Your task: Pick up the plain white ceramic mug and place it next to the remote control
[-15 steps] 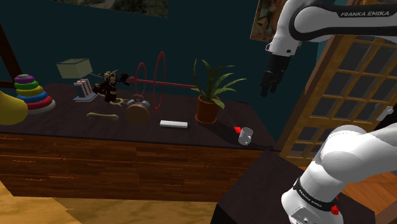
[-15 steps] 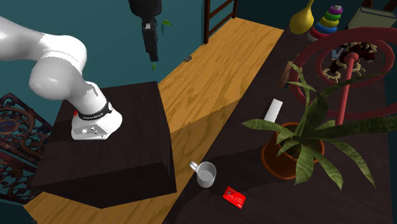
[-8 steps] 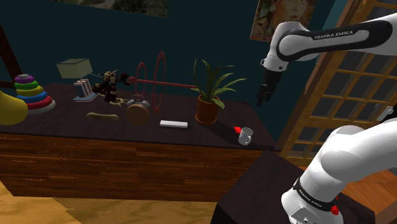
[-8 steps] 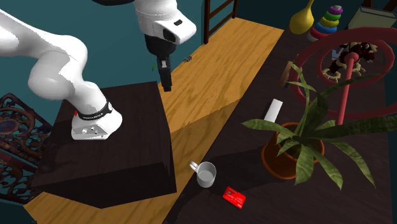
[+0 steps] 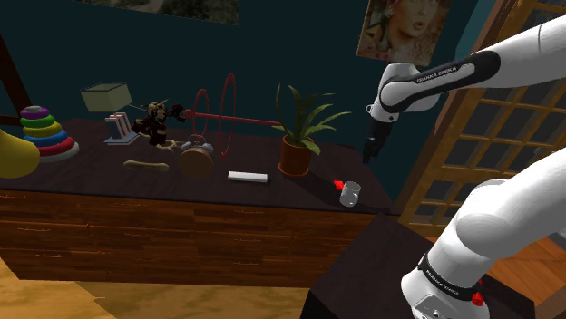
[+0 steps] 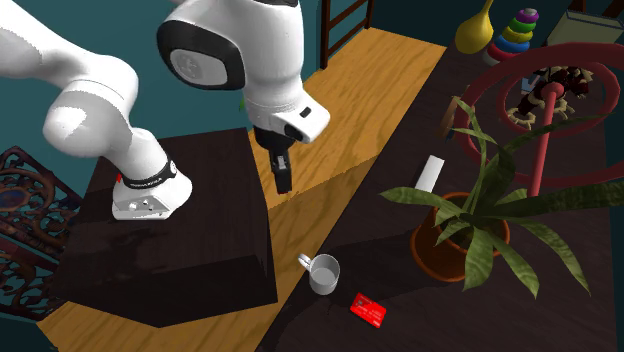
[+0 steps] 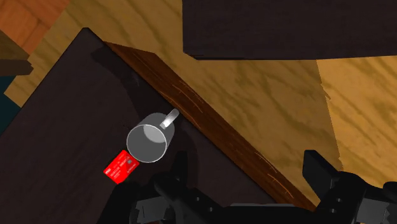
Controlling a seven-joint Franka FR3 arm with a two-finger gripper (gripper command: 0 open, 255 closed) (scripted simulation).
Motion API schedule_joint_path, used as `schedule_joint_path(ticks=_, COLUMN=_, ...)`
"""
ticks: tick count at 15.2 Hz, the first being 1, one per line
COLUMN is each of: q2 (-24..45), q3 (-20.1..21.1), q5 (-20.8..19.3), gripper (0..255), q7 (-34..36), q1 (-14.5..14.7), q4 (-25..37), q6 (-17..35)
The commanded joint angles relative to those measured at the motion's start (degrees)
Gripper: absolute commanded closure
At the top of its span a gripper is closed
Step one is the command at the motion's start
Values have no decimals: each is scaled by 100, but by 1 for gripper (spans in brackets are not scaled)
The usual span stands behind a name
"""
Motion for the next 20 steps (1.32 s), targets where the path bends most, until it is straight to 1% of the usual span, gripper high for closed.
schedule_joint_path(ticks=1, q2=412, q3=-198, q5=29, gripper=0, q7=-253, q1=12, q4=76, q6=354)
schedule_joint_path(ticks=4, q2=1083, q3=-487, q5=187, gripper=0, q7=-686, q1=46, q4=205, q6=890)
schedule_joint_path(ticks=6, q2=1566, q3=-659, q5=387, gripper=0, q7=-1023, q1=75, q4=333, q6=1224)
schedule_joint_path(ticks=8, q2=2075, q3=-799, q5=673, gripper=0, q7=-1408, q1=96, q4=495, q6=1530)
schedule_joint_path(ticks=11, q2=2870, q3=-888, q5=1250, gripper=0, q7=-2062, q1=46, q4=804, q6=1914)
schedule_joint_path(ticks=13, q2=3402, q3=-844, q5=1678, gripper=0, q7=-2511, q1=-72, q4=1055, q6=2110)
schedule_joint_path(ticks=16, q2=4166, q3=-641, q5=2255, gripper=0, q7=-3113, q1=-377, q4=1495, q6=2323)
schedule_joint_path(ticks=20, q2=5111, q3=-285, q5=2794, gripper=0, q7=-3713, q1=-875, q4=2184, q6=2495)
